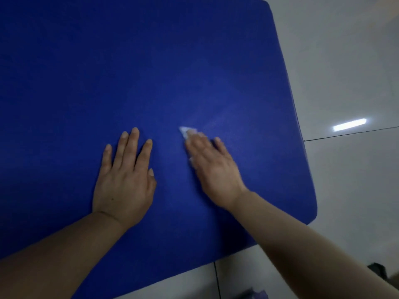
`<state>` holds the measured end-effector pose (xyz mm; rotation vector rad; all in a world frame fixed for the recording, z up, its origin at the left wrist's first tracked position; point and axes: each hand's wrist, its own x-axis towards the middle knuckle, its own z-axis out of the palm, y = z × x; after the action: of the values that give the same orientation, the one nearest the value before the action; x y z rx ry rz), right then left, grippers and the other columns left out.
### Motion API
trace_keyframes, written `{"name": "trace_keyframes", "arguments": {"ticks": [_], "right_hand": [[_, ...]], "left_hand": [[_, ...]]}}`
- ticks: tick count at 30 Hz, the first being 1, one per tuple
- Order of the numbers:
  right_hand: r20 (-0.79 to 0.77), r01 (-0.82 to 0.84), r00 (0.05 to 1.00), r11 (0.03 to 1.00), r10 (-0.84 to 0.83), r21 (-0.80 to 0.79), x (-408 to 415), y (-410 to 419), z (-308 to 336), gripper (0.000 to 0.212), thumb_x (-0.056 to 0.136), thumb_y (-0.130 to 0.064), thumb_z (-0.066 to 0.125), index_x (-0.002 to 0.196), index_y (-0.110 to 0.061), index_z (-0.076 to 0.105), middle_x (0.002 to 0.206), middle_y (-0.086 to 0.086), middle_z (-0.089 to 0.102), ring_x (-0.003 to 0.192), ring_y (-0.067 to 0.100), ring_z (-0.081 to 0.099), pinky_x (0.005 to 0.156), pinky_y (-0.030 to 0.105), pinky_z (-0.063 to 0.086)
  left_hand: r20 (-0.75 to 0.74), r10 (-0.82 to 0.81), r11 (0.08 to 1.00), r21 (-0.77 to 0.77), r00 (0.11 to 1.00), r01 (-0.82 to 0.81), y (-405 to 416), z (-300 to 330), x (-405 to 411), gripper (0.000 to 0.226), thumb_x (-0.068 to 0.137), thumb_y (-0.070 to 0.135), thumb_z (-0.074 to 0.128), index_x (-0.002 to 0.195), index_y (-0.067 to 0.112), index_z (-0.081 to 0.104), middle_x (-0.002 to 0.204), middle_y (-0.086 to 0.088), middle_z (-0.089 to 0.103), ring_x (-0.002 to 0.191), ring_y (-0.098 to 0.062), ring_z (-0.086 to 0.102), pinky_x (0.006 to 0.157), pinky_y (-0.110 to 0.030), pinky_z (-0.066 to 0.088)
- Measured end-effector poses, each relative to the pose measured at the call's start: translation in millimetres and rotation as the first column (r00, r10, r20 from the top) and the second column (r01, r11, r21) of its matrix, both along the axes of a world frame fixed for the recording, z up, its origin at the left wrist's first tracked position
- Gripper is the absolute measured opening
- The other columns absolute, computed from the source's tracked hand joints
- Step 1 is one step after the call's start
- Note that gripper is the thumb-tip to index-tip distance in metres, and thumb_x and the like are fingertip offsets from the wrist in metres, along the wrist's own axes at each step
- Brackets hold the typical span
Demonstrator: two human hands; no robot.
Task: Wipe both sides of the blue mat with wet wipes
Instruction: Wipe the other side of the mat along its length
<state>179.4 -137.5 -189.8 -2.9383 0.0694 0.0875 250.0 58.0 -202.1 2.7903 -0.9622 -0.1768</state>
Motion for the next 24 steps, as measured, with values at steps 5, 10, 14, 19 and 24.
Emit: {"name": "trace_keyframes", "arguments": {"ticks": [5,10,14,19,24], "right_hand": [[-0.052,0.516,0.851,0.851,-0.522,-0.101,1.8,-87.1,1.8,0.048,0.104,-0.018,0.021,0.151,-0.012,0.015,0.158,0.003,0.016,0.145,0.018,0.014,0.118,0.039,0.008],[-0.012,0.229,0.973,0.973,-0.229,-0.005,9.8,-32.4,2.4,0.049,0.100,-0.016,0.028,0.149,-0.009,0.025,0.156,0.005,0.024,0.143,0.020,0.022,0.116,0.040,0.017],[-0.012,0.127,0.992,0.992,-0.127,-0.026,6.3,-36.8,-1.7,0.046,0.101,-0.017,0.029,0.146,-0.009,0.034,0.154,0.002,0.028,0.141,0.017,0.027,0.114,0.039,0.019],[-0.024,0.651,0.754,0.751,-0.657,-0.107,-0.2,-131.0,2.5,0.051,0.102,-0.018,0.025,0.152,-0.013,0.013,0.158,0.003,0.018,0.144,0.018,0.018,0.116,0.041,0.011],[-0.072,0.888,0.460,0.460,-0.885,0.011,13.1,-159.2,8.2,0.049,0.103,-0.020,0.023,0.151,-0.012,0.019,0.158,0.006,0.016,0.142,0.026,0.023,0.117,0.039,0.013]], "left_hand": [[0.000,-0.004,1.000,-0.030,1.000,0.004,0.4,-1.1,0.4,0.058,0.095,0.028,0.025,0.144,0.000,0.035,0.155,-0.022,0.022,0.143,-0.035,0.021,0.115,-0.050,0.010],[-0.004,-0.008,0.999,-0.032,1.000,0.008,1.1,-1.0,0.1,0.058,0.094,0.029,0.025,0.145,0.001,0.033,0.156,-0.022,0.021,0.143,-0.035,0.022,0.115,-0.050,0.010],[-0.008,-0.007,0.999,-0.040,1.000,0.007,1.2,-0.2,1.0,0.058,0.094,0.028,0.026,0.144,0.001,0.034,0.155,-0.022,0.022,0.142,-0.034,0.021,0.115,-0.048,0.007],[-0.015,-0.004,0.999,-0.042,1.000,0.003,0.9,-0.2,0.8,0.057,0.094,0.028,0.026,0.144,0.002,0.034,0.155,-0.021,0.022,0.143,-0.034,0.021,0.115,-0.048,0.007],[-0.024,-0.001,0.999,-0.039,1.000,0.000,-0.1,-0.3,1.7,0.057,0.094,0.028,0.026,0.144,0.002,0.035,0.156,-0.021,0.023,0.144,-0.033,0.021,0.115,-0.048,0.008]]}}
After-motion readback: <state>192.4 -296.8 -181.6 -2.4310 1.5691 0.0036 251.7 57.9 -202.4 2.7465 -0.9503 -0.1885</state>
